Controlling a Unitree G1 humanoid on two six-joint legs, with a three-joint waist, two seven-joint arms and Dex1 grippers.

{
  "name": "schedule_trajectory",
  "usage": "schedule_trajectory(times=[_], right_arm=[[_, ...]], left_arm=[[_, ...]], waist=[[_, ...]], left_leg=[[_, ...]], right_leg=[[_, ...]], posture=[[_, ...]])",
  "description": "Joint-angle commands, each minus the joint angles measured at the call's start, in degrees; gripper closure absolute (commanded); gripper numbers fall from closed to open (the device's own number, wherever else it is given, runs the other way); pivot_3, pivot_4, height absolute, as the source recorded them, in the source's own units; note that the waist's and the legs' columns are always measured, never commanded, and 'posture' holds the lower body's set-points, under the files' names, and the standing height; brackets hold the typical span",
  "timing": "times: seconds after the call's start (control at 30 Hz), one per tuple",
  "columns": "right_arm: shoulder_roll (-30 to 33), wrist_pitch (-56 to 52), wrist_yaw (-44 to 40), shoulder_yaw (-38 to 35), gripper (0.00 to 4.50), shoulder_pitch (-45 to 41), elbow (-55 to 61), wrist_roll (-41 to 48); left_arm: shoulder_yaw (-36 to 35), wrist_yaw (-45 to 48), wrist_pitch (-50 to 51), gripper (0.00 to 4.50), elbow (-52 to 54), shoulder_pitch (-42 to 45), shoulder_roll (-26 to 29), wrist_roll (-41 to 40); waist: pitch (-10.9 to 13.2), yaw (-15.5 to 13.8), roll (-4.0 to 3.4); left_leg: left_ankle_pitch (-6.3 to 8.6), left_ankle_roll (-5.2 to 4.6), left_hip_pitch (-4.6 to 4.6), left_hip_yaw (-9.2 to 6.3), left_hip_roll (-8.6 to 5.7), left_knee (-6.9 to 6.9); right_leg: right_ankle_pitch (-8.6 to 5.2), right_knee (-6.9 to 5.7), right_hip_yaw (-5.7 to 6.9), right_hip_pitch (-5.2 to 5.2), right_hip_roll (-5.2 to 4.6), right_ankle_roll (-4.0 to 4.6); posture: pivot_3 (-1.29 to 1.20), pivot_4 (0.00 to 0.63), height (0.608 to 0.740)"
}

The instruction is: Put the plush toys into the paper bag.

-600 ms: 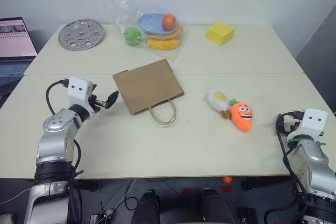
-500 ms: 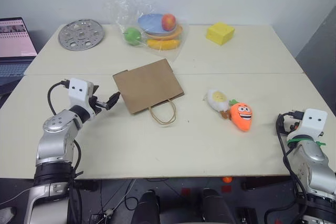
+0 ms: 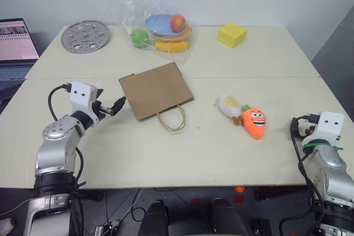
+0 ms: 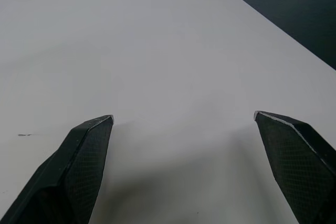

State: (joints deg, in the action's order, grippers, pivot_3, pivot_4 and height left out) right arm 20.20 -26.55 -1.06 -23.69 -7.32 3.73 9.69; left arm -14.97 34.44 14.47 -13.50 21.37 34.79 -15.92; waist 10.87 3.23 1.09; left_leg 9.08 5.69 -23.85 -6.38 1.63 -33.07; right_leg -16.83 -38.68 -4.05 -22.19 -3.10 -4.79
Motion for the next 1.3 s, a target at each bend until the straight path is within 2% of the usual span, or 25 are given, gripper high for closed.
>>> schedule_trajectory(times=[0.03, 0.4, 0.53, 0.67, 0.73, 0.83, 1.0, 1.3], right_arm=[[0.64, 1.88, -0.18, -0.40, 0.00, -0.40, 0.94, -0.25], [3.85, 4.19, -3.29, 0.94, 0.00, -2.25, -0.04, -0.69], [8.54, 4.11, -12.84, 5.12, 0.00, -3.78, 3.04, 1.63], [12.31, 1.43, -25.61, 7.65, 0.00, -4.16, 10.43, 9.96], [14.70, -1.27, -32.67, 9.33, 0.00, -3.15, 16.09, 15.66], [17.99, -6.51, -37.80, 11.81, 0.00, -0.17, 24.73, 21.63], [17.86, -10.84, -35.50, 15.20, 0.00, 1.69, 34.16, 24.60], [12.18, -15.67, -25.94, 14.57, 0.00, 0.50, 37.62, 26.88]], left_arm=[[-1.57, 0.29, -0.78, 0.02, 2.82, -0.38, 0.94, -0.92], [-2.32, 3.95, -3.49, 0.02, 5.61, -0.74, 2.64, -2.32], [1.27, 11.32, -2.35, 0.02, 10.68, -0.80, 4.86, -3.86], [7.79, 18.40, -0.32, 0.02, 19.67, -1.36, 6.03, -5.21], [12.54, 22.37, -1.74, 0.02, 23.32, -1.98, 6.58, -3.91], [19.45, 23.96, -8.60, 0.02, 23.55, -1.76, 6.60, 3.24], [26.33, 22.31, -18.85, 0.02, 18.32, 0.34, 4.21, 12.67], [30.25, 22.15, -31.51, 0.02, 4.95, 5.04, 2.51, 19.26]], waist=[[0.00, 0.00, 0.00], [0.00, -0.01, 0.00], [0.00, 0.06, 0.00], [0.00, 0.04, 0.00], [0.00, 0.03, 0.00], [0.00, -0.06, 0.00], [0.01, -0.43, 0.02], [0.00, -0.76, 0.03]], left_leg=[[0.00, 0.00, 0.00, 0.00, 0.00, 0.00], [0.00, 0.00, 0.00, 0.00, 0.00, -0.01], [0.00, 0.00, 0.00, 0.04, 0.00, -0.02], [0.00, 0.00, 0.00, 0.04, 0.01, -0.02], [0.00, 0.00, -0.03, 0.04, 0.01, -0.01], [0.01, -0.01, -0.03, 0.03, 0.01, 0.01], [0.01, -0.01, -0.06, 0.04, 0.02, -0.07], [0.01, -0.01, -0.14, 0.07, 0.02, -0.39]], right_leg=[[0.00, 0.00, 0.00, 0.00, 0.00, 0.00], [0.00, 0.01, 0.00, 0.00, 0.00, 0.00], [0.00, 0.01, -0.03, 0.00, 0.00, 0.00], [-0.01, 0.02, -0.02, 0.02, 0.00, -0.01], [-0.01, 0.06, -0.03, 0.02, 0.00, -0.01], [-0.02, 0.10, -0.02, 0.02, 0.01, -0.02], [-0.09, 0.14, -0.03, 0.03, 0.01, -0.09], [-0.13, 0.12, -0.05, 0.08, 0.01, -0.15]], posture=[[0.00, 0.150, 0.740], [0.00, 0.150, 0.740], [0.00, 0.150, 0.740], [0.00, 0.150, 0.740], [0.00, 0.150, 0.740], [0.00, 0.150, 0.740], [0.00, 0.150, 0.740], [0.00, 0.150, 0.740]])
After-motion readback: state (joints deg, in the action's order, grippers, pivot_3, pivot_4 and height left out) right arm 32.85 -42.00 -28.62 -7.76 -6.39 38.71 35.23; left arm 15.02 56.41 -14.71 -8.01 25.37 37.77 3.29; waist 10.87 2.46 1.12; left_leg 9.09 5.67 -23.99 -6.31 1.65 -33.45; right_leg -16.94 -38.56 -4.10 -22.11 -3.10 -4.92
